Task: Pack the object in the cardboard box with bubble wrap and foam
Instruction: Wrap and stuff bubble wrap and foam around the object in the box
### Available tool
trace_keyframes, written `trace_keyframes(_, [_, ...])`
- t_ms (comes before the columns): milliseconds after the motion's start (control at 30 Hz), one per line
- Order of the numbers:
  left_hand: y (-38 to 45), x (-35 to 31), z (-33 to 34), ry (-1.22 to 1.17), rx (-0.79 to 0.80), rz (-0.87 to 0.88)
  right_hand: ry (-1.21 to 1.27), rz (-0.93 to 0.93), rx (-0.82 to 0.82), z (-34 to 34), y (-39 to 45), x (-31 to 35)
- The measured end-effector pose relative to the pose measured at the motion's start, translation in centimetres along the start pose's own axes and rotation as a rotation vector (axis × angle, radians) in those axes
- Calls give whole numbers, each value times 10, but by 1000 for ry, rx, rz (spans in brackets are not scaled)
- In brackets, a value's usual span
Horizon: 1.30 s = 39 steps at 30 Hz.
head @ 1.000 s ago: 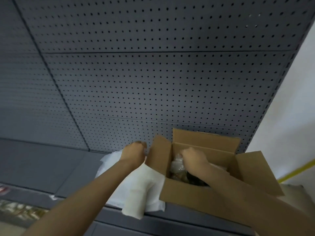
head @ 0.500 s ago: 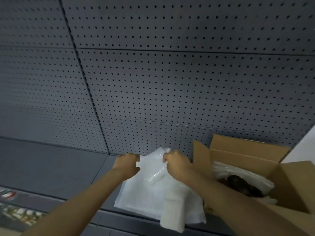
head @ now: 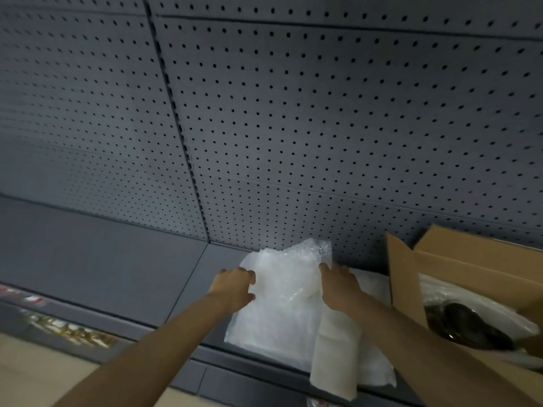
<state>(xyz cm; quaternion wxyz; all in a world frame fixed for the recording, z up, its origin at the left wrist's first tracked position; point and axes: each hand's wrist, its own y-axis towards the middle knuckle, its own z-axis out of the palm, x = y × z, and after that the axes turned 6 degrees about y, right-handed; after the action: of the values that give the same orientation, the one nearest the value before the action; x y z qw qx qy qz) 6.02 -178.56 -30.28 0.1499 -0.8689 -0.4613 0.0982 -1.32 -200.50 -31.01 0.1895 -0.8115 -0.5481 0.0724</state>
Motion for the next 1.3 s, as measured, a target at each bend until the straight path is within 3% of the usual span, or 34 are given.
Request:
trace_keyframes(100, [9,2,11,11,41,-2,61,80,1,6,16,1])
trace_keyframes(300, [23,7,32,-56,96,-16,498,288,-80,18,49,7])
trace_keyframes(367, [26,9,39,-77,103,-30,535,307,-126,23,55,9])
trace_keyframes(500, [30,9,49,-147,139,-56,270,205,-142,30,62,15])
trace_keyframes(600, [33,5,56,-245,188,-54,217,105,-105,39,66,21])
trace_keyframes(833, [38,-8,71,-495,301,-65,270,-88,-118,48,62,36])
trace_keyframes(1000, [36,-7,83,-630,340,-89,549,-63,43,53,52,41])
trace_keyframes(1133, [30,-6,80,-667,303,-85,740,-37,121,43,46,43])
trace_keyframes(1300, [25,-8,51,-903,80,-161,1046,60,69,12,33,46])
